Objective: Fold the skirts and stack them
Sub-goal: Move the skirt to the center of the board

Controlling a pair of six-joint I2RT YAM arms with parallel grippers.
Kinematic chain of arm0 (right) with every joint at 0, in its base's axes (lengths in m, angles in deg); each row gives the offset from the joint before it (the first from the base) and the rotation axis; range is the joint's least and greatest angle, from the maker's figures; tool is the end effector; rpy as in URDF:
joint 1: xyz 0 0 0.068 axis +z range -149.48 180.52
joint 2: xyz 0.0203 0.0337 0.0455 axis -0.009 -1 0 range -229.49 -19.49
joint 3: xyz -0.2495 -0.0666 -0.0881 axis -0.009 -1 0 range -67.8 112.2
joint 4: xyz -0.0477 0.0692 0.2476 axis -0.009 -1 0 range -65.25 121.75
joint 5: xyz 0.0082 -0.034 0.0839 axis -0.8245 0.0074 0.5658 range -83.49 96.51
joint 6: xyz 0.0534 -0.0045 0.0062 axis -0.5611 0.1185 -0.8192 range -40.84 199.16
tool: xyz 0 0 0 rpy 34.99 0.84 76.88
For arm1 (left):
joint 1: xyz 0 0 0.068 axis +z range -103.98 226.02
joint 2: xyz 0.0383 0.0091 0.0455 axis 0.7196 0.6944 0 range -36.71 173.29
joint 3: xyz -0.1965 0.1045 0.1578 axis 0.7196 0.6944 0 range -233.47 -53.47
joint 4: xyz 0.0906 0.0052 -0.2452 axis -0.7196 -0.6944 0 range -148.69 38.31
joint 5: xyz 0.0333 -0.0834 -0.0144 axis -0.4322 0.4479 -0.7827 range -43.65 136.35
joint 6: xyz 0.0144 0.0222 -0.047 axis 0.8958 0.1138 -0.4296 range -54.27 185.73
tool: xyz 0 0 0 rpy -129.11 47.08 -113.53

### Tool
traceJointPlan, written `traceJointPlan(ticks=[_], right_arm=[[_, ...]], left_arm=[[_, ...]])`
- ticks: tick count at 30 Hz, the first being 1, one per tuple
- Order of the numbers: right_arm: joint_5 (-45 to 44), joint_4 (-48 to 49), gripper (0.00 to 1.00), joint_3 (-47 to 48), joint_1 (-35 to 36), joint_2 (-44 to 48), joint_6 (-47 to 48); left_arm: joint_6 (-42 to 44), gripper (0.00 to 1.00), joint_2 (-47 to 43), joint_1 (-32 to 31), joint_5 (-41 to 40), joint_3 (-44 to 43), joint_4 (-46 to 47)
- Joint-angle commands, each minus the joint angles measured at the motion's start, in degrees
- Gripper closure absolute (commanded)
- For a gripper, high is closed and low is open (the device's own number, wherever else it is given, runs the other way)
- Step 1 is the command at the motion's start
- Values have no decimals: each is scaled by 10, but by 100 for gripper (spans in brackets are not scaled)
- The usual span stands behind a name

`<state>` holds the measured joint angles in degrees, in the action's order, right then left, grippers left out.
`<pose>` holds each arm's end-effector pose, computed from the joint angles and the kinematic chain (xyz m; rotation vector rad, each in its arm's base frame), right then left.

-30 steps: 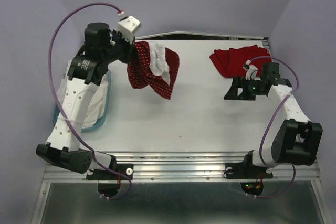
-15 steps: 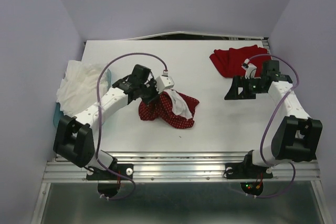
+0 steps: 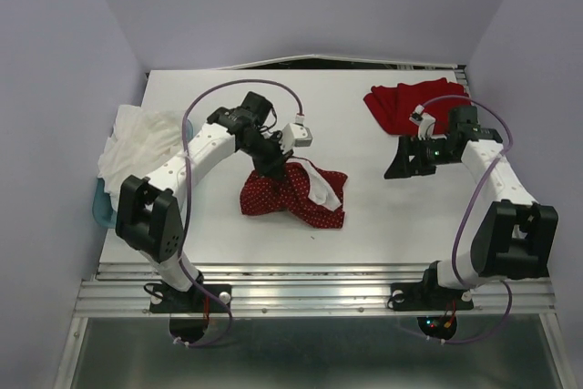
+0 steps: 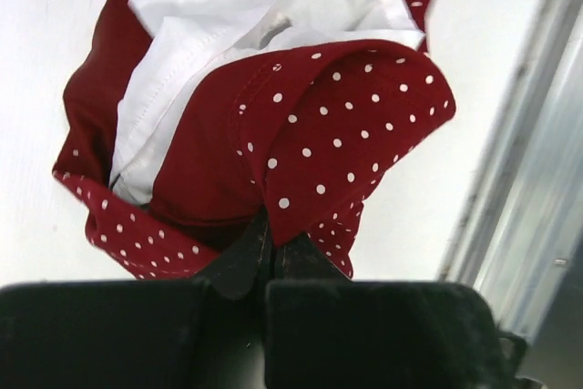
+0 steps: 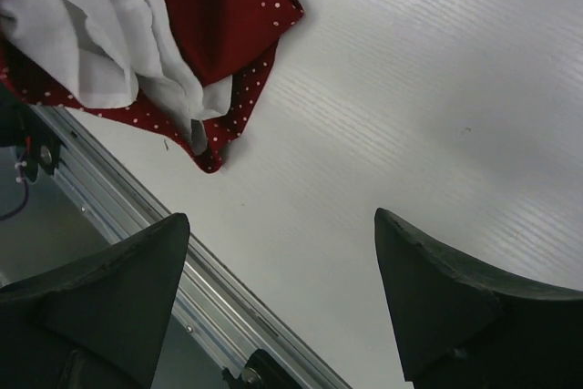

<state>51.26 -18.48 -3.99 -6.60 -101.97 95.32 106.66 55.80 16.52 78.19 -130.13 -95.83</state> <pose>0.2734 -0.0090 0.2610 -0.3862 2.4636 0.9088 0.2830 -0.1818 0.2777 1.5966 1.9308 -0.6423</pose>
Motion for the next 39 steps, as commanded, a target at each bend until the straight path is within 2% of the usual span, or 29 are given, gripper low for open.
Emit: traceJointPlan(ticks=[1,4,7,8,11,12,13,16,17,19,21,22,24,26,27,29,30,34,38,39], right_arm=[[17,-27,13,43,2,-14,26],[19,-32,13,53,2,-23,34],[16,-48,13,69,2,-37,44],[11,-49,13,75,2,-39,46],[5,-50,14,82,2,-43,48],[4,-52,14,84,2,-44,51],[5,-63,14,86,2,-44,63],[10,-85,18,89,7,-47,83],[8,-98,18,87,14,-48,95],[4,-103,19,75,31,-43,101],[-12,-96,20,63,48,-37,99],[-18,-90,21,53,58,-29,99],[-34,-77,23,47,92,-22,97],[-38,-63,23,44,113,-12,95],[-41,-57,23,43,136,-9,94],[-50,-38,22,44,163,-6,92],[-65,-29,21,44,188,-5,91],[-98,39,17,34,229,0,69],[-117,93,17,47,244,-32,50],[-117,97,18,53,251,-50,48]], left_arm=[[22,100,8,-2,210,-126,-202],[-12,100,8,-2,231,-146,-202],[-57,100,20,-1,289,-138,-191],[-103,100,35,0,317,-132,-178],[-198,100,64,11,344,-107,-91],[-269,100,70,26,342,-94,-29],[-296,100,78,36,337,-91,-4],[-409,100,113,80,350,-71,111],[-444,100,134,114,355,-67,144],[-478,100,163,142,351,-71,199],[-459,100,222,174,350,-108,202],[-434,94,248,182,343,-131,153],[-320,86,324,198,331,-211,78],[-258,74,367,208,322,-254,-28],[-188,69,401,214,323,-289,-64],[-137,51,420,219,318,-313,-152],[-97,40,418,224,315,-313,-174],[-105,31,323,240,261,-265,-114],[-121,26,171,244,146,-239,-48],[-135,17,145,244,122,-221,-8]])
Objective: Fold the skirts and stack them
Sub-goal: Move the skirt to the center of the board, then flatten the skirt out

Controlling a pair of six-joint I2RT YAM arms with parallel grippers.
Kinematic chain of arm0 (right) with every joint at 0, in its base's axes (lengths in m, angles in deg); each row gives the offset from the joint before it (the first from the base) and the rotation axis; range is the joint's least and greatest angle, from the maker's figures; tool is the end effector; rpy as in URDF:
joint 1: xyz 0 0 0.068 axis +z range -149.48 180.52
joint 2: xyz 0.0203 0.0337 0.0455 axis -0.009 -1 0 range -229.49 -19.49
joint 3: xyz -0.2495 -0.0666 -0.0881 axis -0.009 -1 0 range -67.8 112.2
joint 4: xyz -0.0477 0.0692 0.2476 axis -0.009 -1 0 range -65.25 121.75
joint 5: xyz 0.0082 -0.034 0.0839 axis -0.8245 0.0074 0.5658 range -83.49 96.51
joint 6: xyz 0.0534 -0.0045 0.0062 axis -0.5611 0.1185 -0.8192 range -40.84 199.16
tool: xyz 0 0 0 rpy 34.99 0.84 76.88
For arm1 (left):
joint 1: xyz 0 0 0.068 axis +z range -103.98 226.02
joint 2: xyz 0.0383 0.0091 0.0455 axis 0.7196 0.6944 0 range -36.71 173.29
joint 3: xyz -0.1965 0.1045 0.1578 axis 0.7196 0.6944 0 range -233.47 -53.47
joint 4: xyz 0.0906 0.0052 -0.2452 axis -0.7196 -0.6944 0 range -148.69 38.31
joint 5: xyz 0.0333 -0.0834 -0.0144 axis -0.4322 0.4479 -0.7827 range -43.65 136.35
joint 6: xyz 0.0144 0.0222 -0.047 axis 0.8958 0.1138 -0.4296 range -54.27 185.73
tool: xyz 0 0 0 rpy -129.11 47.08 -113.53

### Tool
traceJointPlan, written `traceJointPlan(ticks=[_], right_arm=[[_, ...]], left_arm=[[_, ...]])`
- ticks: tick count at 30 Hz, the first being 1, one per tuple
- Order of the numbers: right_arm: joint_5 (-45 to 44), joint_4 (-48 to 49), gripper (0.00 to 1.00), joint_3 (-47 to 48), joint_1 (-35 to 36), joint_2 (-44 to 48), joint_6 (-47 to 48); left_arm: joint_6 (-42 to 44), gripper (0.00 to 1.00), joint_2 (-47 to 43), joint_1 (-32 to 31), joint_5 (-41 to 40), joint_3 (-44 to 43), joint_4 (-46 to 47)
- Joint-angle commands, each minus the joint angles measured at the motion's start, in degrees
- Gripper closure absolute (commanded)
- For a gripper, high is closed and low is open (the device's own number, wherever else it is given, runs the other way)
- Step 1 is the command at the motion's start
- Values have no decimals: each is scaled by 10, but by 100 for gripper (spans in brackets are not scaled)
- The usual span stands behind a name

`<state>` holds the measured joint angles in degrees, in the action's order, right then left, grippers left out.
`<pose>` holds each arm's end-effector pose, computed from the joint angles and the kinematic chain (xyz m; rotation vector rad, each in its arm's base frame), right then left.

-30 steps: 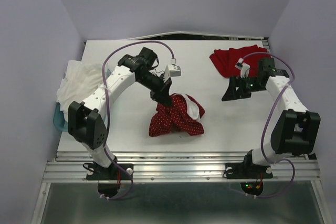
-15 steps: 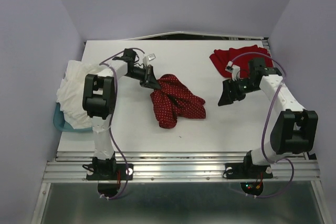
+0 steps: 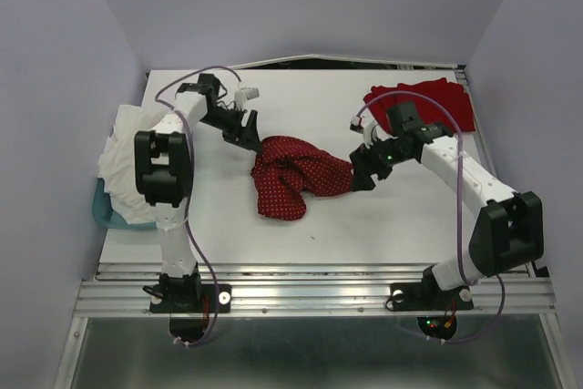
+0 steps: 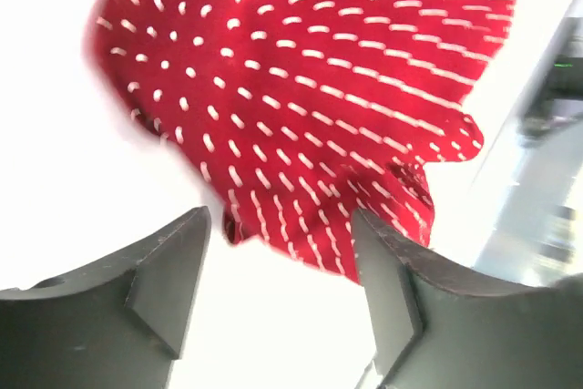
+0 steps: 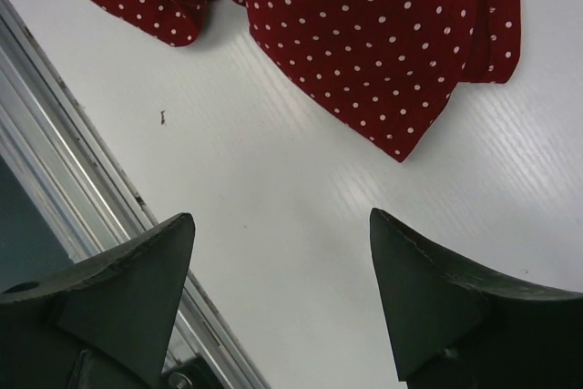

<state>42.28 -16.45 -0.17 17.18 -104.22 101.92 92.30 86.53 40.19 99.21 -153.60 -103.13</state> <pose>0.2723 0.1031 0.2682 -1.0388 2.3602 0.7987 0.4339 -0.0729 0.2012 0.8537 2.3382 -1.1536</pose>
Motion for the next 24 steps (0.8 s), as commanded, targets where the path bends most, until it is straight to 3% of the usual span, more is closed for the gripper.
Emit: traceJointPlan(ticks=[1,3,7,12,15,19,24], right_arm=[[-26,81,18,14,14,-34,-19],[-29,104,18,10,37,-53,-25],[-54,154,17,-6,61,-100,-38],[-68,201,13,7,61,-160,-79],[-92,225,25,14,61,-177,-98],[-112,229,39,27,61,-199,-110],[-104,218,51,27,61,-206,-113]], left_arm=[[3,13,-190,7,-112,25,86],[4,1,-263,7,-174,60,138],[87,2,-354,-18,-193,118,130],[255,6,-459,-173,-337,243,104],[283,7,-517,-284,-403,339,138],[289,8,-523,-444,-488,420,171],[294,10,-471,-527,-571,466,215]])
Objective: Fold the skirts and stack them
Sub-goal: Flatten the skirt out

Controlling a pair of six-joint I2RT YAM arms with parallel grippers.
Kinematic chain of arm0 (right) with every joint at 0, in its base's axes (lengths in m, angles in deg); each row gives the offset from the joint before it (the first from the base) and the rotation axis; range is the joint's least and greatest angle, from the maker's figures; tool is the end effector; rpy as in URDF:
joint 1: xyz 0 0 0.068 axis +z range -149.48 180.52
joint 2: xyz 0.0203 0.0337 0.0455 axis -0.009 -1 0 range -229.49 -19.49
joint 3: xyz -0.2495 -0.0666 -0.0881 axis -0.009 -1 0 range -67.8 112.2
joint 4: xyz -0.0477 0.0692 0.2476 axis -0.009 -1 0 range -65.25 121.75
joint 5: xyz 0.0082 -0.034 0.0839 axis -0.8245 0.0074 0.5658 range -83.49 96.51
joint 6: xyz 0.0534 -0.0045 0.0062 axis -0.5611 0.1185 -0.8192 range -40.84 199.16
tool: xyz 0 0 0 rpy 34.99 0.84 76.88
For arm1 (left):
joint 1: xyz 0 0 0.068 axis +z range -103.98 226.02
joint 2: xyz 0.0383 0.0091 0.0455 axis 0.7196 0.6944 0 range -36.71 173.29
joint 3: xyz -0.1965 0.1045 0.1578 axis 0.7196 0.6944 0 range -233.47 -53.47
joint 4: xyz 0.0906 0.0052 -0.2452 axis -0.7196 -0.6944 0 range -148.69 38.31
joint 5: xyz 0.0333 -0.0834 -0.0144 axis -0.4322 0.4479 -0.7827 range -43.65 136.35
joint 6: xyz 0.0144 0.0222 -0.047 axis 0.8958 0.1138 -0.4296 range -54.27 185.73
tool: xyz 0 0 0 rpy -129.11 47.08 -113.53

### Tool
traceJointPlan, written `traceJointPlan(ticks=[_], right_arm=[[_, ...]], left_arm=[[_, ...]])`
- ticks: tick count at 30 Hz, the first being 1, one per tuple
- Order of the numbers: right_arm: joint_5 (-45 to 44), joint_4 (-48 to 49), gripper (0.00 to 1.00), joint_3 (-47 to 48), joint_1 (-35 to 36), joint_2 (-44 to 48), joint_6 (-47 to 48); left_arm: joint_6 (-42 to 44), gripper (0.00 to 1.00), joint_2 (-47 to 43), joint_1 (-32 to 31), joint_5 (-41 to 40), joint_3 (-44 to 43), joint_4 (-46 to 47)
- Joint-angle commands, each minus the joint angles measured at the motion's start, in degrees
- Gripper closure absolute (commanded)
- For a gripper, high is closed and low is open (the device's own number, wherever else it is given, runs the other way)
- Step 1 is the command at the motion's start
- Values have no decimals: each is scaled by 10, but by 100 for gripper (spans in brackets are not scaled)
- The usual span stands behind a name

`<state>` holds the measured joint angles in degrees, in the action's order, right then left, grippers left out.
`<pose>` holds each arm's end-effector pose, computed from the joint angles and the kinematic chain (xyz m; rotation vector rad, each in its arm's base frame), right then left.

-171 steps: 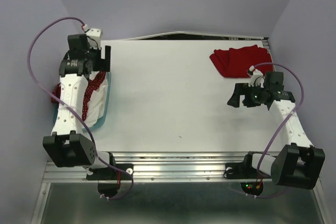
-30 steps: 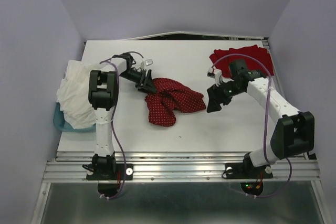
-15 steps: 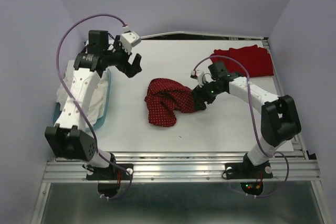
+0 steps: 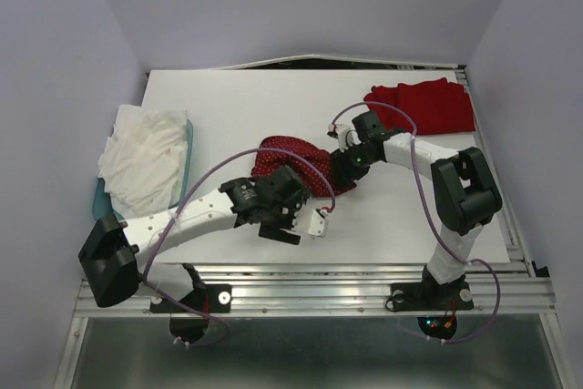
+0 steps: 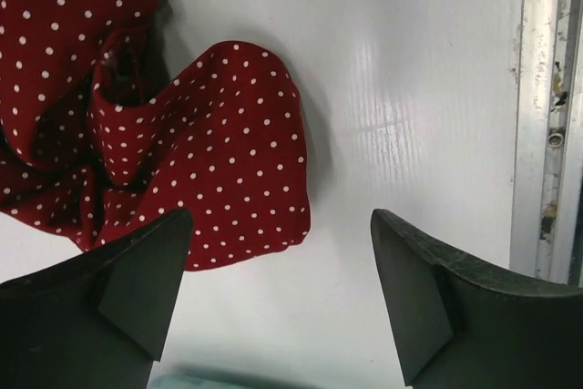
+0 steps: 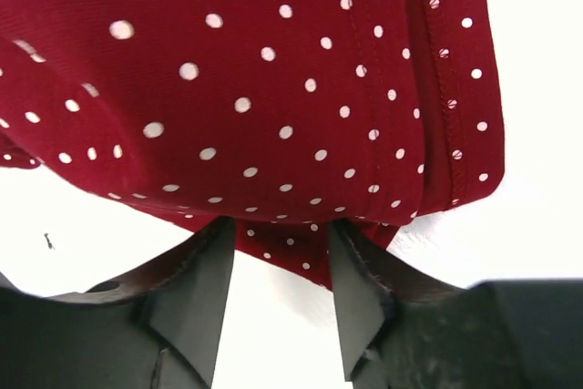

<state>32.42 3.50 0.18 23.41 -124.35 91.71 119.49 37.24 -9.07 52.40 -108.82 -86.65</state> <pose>0.3295 0.1559 0.1734 -0.9439 2.5074 0.6659 0.1476 -0.2182 0.2578 2.0616 1.4211 -0.1418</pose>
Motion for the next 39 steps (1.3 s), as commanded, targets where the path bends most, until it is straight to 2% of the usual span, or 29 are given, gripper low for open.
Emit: traceJointPlan(ticks=[1,6,9,11,12,13,15,16,17,18,20,23,25,27,29,30,31,33,34,35,37,39], right_arm=[[-3,16,53,22,-1,-2,-12],[8,3,60,20,-1,12,-15],[9,-6,60,19,-1,28,-17],[7,-10,61,18,-1,40,-17],[5,-12,66,19,-1,45,-16],[-1,-15,69,19,-1,47,-17],[-26,-16,73,15,-1,62,-11],[-36,-15,74,8,-7,67,-10],[-44,-15,76,5,-7,70,-9],[-57,-14,81,2,-21,72,-6],[-71,-15,84,-4,-45,73,-1],[-88,-19,95,-14,-71,88,10],[-107,-22,99,-19,-95,99,19],[-116,-35,99,-15,-109,105,32],[-119,-58,99,-5,-120,112,42],[-106,-69,97,10,-120,117,45],[-95,-80,94,18,-120,120,45],[-35,-109,87,35,-120,129,41],[-12,-125,76,56,-120,128,38],[12,-151,72,65,-120,128,32],[72,-168,67,77,-115,127,27],[95,-173,66,70,-95,137,30]], left_arm=[[24,10,30,-41,-109,26,66],[52,16,99,-64,-160,57,119],[72,21,134,-63,-208,89,171],[89,33,145,-63,-226,101,208],[74,41,147,-64,-226,85,213],[59,59,147,-63,-220,69,206],[29,76,130,-54,-169,29,173],[-5,94,118,-51,-149,-13,144],[-21,100,103,-47,-126,-33,130],[-36,100,69,-37,-72,-52,117],[-92,100,20,-13,19,-112,82],[-172,100,-30,28,116,-160,62],[-199,100,-50,75,144,-164,58],[-222,100,-76,112,178,-151,62],[-247,100,-93,180,215,-117,67],[-248,100,-94,224,229,-89,66],[-241,100,-95,225,237,-89,64],[-229,100,-93,266,244,-39,69],[-229,100,-88,274,237,-12,81],[-231,100,-73,294,237,0,86],[-254,100,-49,310,233,11,101],[-274,100,0,331,242,3,106]])
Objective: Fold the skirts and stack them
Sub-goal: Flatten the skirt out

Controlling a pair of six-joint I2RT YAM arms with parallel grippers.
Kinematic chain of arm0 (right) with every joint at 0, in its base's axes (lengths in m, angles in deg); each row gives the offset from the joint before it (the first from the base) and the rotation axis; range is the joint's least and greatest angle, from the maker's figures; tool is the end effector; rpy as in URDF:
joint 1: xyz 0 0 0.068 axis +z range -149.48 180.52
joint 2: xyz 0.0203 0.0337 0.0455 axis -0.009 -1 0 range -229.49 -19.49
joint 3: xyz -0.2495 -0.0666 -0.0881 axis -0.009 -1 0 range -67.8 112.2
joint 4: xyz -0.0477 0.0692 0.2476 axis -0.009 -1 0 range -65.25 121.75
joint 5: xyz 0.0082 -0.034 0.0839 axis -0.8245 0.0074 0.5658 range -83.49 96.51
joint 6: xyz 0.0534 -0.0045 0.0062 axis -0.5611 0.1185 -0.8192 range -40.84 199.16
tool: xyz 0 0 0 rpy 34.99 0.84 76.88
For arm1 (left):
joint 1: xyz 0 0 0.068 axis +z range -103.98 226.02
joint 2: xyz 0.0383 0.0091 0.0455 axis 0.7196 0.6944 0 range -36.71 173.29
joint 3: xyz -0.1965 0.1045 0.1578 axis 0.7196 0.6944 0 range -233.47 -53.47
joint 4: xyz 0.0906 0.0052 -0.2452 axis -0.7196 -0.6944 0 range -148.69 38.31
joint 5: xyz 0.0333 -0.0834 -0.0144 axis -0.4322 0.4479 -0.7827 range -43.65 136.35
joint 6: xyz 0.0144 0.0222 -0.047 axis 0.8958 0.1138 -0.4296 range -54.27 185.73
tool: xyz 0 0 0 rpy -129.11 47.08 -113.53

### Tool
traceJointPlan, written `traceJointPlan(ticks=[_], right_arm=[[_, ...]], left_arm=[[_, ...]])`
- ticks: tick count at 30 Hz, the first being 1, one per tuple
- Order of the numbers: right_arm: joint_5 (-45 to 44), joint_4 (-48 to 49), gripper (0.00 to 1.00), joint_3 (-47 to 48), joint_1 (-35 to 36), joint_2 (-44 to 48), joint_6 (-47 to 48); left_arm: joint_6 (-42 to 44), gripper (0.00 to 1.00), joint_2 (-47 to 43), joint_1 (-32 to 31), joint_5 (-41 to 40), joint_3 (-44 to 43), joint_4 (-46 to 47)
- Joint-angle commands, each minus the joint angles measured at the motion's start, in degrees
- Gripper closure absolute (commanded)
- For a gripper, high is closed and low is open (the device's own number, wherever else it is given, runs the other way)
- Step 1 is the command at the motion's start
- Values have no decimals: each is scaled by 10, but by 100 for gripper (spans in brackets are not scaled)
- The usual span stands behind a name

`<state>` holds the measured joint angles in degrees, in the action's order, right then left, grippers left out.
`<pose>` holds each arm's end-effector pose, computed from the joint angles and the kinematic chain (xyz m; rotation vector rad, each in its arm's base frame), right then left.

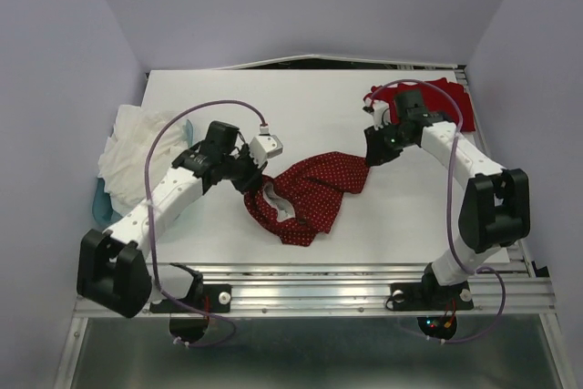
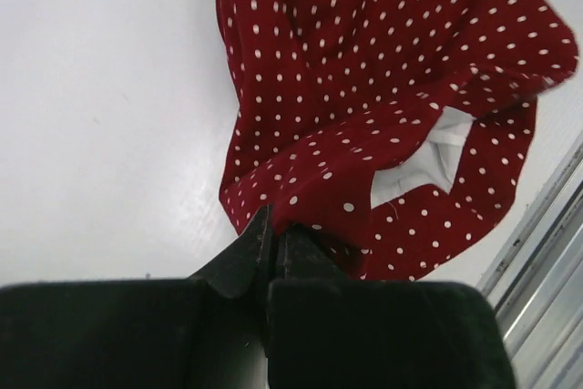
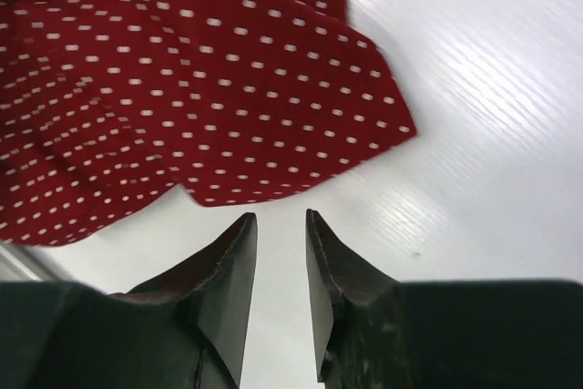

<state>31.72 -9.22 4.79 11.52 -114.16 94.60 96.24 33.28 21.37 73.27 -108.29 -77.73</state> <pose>0.3300 0.0795 0.2454 -0.7315 2.5026 0.5573 0.2308 -0.1238 0.2856 1.2461 1.8632 -0.4809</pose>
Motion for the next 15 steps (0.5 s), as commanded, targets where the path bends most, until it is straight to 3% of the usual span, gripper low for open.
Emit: traceJointPlan(ticks=[1,3,7,15], right_arm=[[107,-42,65,17,31,52,1],[110,-28,63,-13,56,69,6],[107,-11,43,-58,102,102,11],[65,33,41,-103,214,98,13]], left_arm=[[-53,100,58,34,38,-18,19],[-76,100,110,53,62,-37,20],[-114,100,176,81,89,-83,27],[-217,100,305,180,171,-132,31]])
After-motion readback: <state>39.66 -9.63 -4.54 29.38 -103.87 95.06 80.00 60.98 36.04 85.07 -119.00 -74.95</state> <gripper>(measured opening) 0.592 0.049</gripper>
